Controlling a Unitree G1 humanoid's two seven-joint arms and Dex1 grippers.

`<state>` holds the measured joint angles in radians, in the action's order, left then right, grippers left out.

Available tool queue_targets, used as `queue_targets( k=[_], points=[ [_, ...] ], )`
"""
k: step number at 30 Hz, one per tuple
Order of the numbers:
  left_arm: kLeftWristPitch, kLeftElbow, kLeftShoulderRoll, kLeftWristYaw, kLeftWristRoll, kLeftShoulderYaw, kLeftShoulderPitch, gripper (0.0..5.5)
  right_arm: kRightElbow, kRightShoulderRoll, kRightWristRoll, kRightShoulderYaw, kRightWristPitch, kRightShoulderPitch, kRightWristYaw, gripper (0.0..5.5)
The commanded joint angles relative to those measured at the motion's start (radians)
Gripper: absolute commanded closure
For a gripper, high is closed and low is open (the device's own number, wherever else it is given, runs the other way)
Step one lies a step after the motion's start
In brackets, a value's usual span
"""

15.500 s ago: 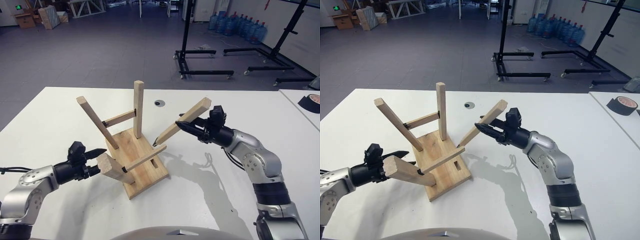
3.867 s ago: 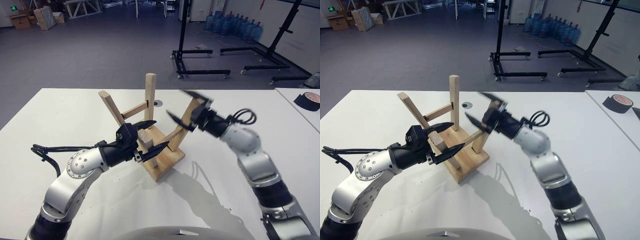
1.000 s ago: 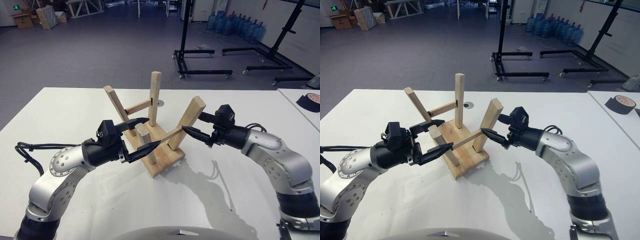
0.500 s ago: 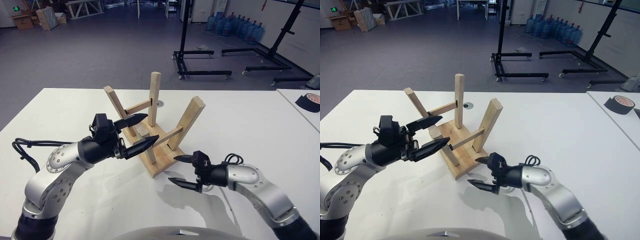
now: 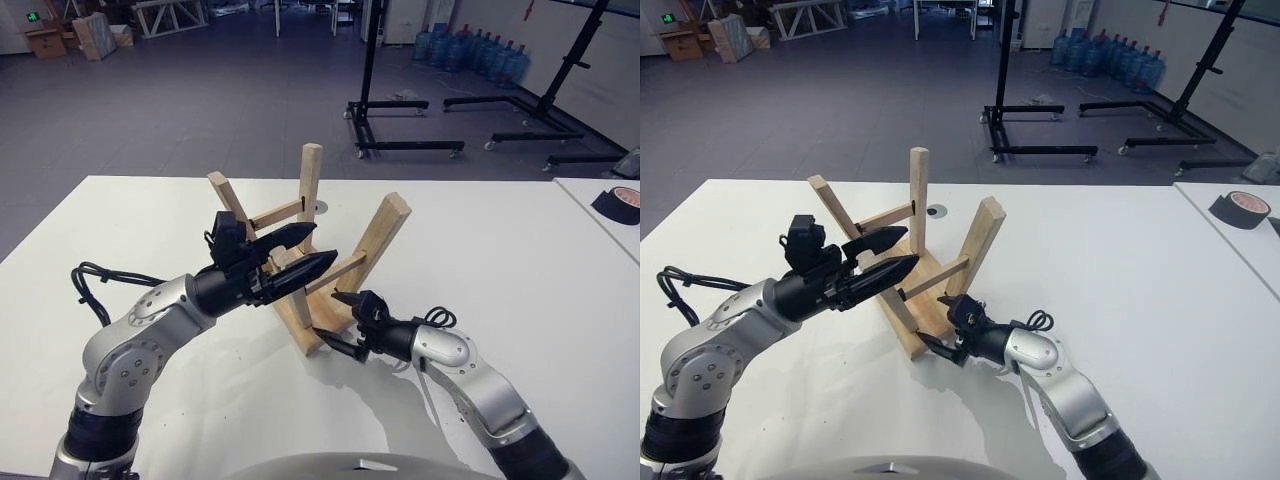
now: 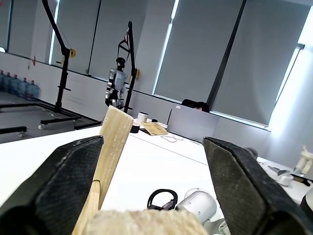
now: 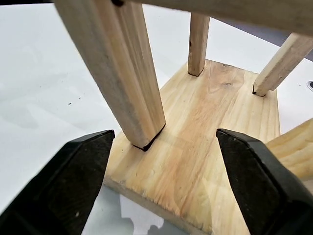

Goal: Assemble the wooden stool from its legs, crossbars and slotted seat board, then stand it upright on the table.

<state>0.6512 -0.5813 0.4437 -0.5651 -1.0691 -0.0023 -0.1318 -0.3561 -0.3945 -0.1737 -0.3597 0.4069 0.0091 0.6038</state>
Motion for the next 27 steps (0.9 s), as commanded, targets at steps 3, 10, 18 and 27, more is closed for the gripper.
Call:
queue_targets(
  k=[3,10,18,27],
  points=[
    [0.042,0.014,-0.022,0.02,-0.022,-0.032,-0.047,1.79,0.04,0.057,-0.019,0.001,0.045,-0.019,-0.018,1.66],
    [0.063,0.047,-0.057,0.022,-0.033,-0.052,-0.098,1.79,-0.008,0.029,-0.029,-0.005,0.065,-0.009,0.026,1.66],
    [0.052,0.083,-0.142,0.02,-0.015,-0.096,-0.14,1.79,-0.003,0.143,-0.011,0.033,0.0,-0.004,-0.103,1.66],
    [0.037,0.07,-0.146,0.012,-0.019,-0.048,-0.127,1.79,0.057,0.115,0.016,0.144,-0.069,0.036,-0.166,1.66]
  ],
)
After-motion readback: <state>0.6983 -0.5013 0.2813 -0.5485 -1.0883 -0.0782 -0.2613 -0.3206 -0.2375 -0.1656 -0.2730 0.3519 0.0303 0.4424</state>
